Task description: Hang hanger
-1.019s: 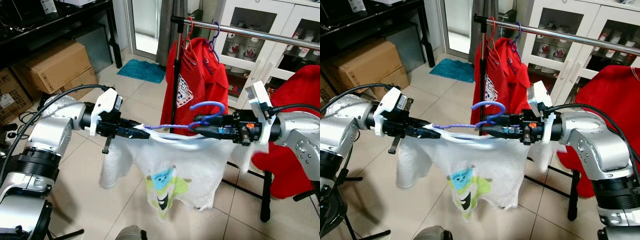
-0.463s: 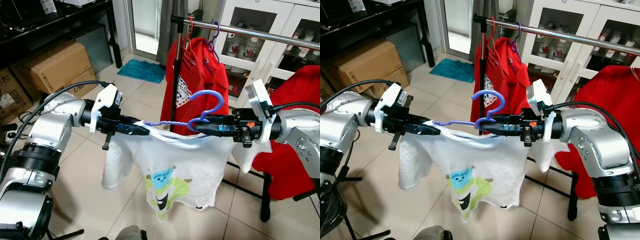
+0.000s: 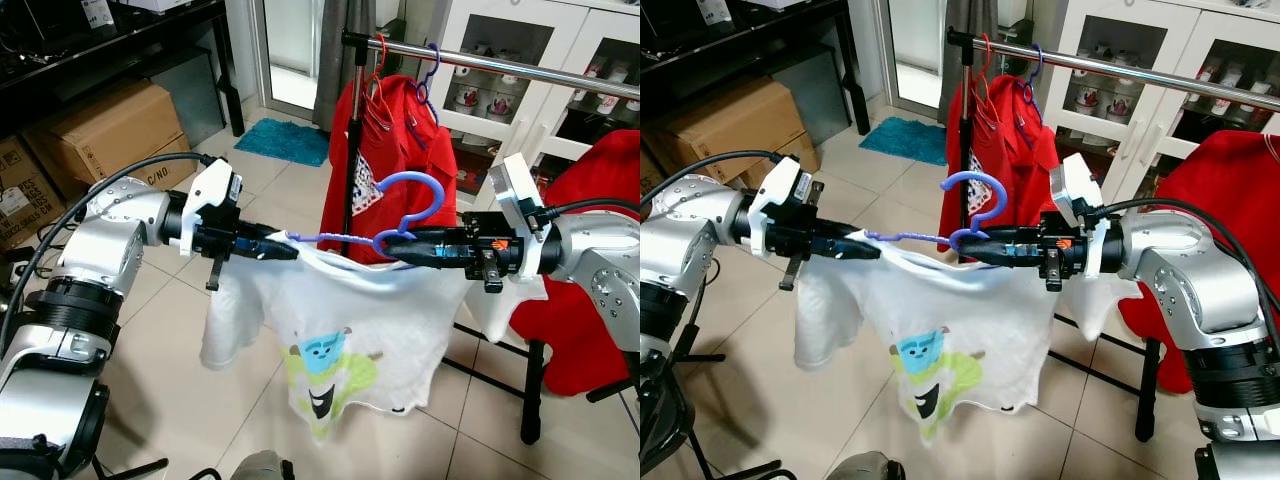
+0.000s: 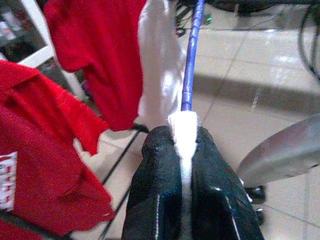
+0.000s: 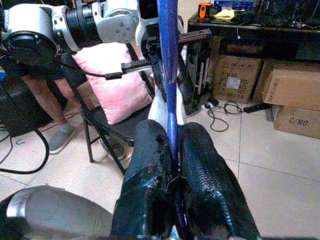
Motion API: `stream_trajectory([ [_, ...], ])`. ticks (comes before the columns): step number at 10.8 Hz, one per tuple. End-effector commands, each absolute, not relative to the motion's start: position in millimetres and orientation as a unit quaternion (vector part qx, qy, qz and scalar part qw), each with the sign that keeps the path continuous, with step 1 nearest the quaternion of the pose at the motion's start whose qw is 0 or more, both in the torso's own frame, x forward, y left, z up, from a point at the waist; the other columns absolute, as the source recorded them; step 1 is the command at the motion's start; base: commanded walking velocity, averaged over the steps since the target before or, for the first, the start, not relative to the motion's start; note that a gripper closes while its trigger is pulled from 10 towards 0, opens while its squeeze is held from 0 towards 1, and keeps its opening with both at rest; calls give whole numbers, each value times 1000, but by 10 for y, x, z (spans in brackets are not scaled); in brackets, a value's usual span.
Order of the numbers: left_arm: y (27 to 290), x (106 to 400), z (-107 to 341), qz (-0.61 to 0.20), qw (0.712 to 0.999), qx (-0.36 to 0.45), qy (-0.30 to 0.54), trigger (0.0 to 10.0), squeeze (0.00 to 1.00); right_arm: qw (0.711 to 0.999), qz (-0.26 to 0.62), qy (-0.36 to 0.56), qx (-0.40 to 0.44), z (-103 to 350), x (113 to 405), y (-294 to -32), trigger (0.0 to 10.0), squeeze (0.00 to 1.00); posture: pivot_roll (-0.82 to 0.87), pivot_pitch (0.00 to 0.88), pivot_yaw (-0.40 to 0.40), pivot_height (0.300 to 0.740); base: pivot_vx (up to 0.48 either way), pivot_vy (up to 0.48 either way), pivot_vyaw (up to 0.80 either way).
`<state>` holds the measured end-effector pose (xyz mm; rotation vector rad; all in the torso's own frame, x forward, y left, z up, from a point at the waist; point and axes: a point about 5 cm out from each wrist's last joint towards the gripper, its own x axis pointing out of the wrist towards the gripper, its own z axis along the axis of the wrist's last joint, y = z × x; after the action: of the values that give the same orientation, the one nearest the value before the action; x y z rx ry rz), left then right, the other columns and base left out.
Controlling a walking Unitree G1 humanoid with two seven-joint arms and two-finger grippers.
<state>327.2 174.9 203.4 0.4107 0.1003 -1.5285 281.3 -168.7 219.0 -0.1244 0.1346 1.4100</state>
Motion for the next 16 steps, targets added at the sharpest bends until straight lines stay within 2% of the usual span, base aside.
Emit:
stream_trajectory([
  [1, 1884, 3345, 2178, -645, 742, 185, 22, 10000, 0, 754, 651, 64, -65, 2199, 2804, -1687, 0, 0, 45, 0, 28, 740, 0, 0, 0],
  [2, 1882, 3349, 2172, -643, 745, 174, 19, 10000, 333, 776, 624, 61, -72, 2169, 2864, -1689, 0, 0, 45, 0, 28, 740, 0, 0, 0],
  [3, 1881, 3342, 2173, -645, 745, 170, 18, 10000, 1000, 793, 601, 58, -74, 2153, 2911, -1694, 0, 0, 44, 0, 26, 740, 0, 0, 0],
  [5, 1888, 3336, 2223, -639, 754, 152, -2, 10000, 1000, 859, 504, 60, -60, 2041, 3098, -1748, 0, 0, 47, 0, 25, 740, 0, 0, 0],
  [6, 1890, 3358, 2275, -626, 765, 149, -22, 10000, 1000, 866, 493, 62, -54, 2004, 3104, -1752, 0, 0, 49, 0, 24, 740, 0, 0, 0],
  [7, 1894, 3376, 2329, -621, 772, 134, -31, 10000, 725, 866, 494, 63, -47, 1964, 3079, -1737, 0, 0, 48, 0, 25, 740, 0, 0, 0],
  [8, 1911, 3390, 2356, -611, 781, 124, -41, 10000, 0, 867, 491, 67, -46, 1937, 3058, -1742, 0, 0, 44, 0, 29, 740, 0, 0, 0],
  [9, 1924, 3401, 2378, -603, 789, 114, -46, 10000, 0, 871, 484, 70, -50, 1920, 3058, -1757, 0, 0, 44, 0, 30, 740, 0, 0, 0],
  [10, 2001, 3468, 2376, -532, 839, 107, -38, 10000, 0, 895, 438, 63, -62, 1890, 3069, -1829, 0, 0, 40, 0, 36, 740, 0, 0, 0],
  [11, 2037, 3488, 2272, -486, 867, 110, -13, 10000, 0, 909, 411, 44, -45, 1910, 3059, -1843, 0, 0, 44, 0, 33, 740, 0, 0, 0],
  [12, 2009, 3491, 2039, -407, 909, 87, -2, 10000, 94, 929, 370, 9, -16, 1942, 3020, -1850, 0, 0, 48, 0, 28, 740, 0, 0, 0],
  [13, 1941, 3460, 1890, -389, 919, 62, 7, 10000, 1000, 937, 349, -17, 10, 1955, 2991, -1846, 0, 0, 46, 0, 29, 740, 0, 0, 0],
  [15, 1613, 3496, 1749, -370, 928, -18, -30, 10000, 1000, 930, 355, -63, 70, 1991, 2844, -1640, 0, 0, 39, 0, 25, 740, 0, 0, 0],
  [16, 1568, 3537, 1763, -358, 932, -29, -42, 10000, 1000, 928, 358, -68, 75, 2007, 2822, -1590, 0, 0, 35, 0, 28, 740, 0, 0, 0],
])
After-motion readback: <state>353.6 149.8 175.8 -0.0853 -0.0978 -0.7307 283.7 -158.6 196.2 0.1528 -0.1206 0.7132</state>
